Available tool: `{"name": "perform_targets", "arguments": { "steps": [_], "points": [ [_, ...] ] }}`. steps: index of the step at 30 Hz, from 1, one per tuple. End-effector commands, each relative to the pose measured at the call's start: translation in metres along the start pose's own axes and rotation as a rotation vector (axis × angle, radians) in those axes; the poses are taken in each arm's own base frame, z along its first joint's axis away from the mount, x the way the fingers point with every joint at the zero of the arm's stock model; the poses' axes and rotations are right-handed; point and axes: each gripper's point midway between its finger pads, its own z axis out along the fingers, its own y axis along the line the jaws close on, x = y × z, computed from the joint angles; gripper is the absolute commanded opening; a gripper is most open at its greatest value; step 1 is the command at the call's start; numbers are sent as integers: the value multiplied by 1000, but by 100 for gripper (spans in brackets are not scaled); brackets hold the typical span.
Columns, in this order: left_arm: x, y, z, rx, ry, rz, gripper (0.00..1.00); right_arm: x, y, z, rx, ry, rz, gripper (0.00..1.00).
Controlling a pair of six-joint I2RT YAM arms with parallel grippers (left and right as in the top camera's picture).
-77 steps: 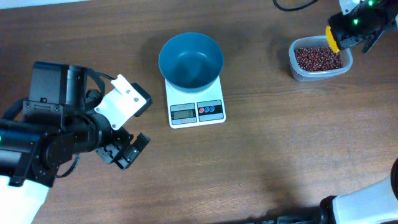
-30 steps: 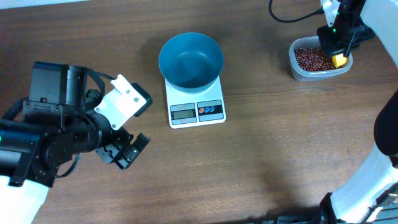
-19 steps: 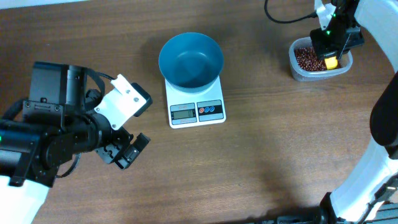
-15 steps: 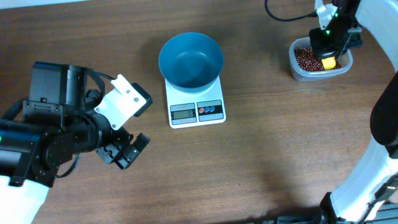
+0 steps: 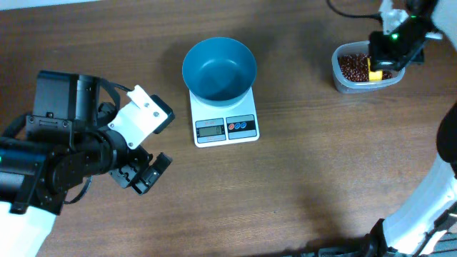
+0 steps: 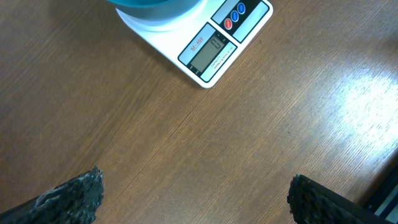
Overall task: Scoop item into bowl and weigh 50g on scale
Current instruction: 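Lower the scoop into the red beans with the right gripper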
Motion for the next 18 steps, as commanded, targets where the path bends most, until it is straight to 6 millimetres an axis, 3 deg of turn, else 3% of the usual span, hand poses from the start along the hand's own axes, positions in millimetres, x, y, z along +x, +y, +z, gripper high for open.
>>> {"name": "perform_targets", "arguments": {
  "steps": [1,4,6,10,14,18],
  "points": [
    [3,1,2,1,6,8,99,5,3,6,-169,15,86,4],
    [3,1,2,1,6,8,99,10,-7,4,-176,25,128,4],
    [3,1,2,0,5,9,99,7,6,3,-274,13,139,4],
    [3,1,2,1,6,8,99,28,9,27,-308,141,178,4],
    [3,1,2,1,6,8,99,31,12,27,-324,155,186,4],
    [3,1,2,0,5,9,99,35,-11,24,-312,156,298,4]
  ]
}}
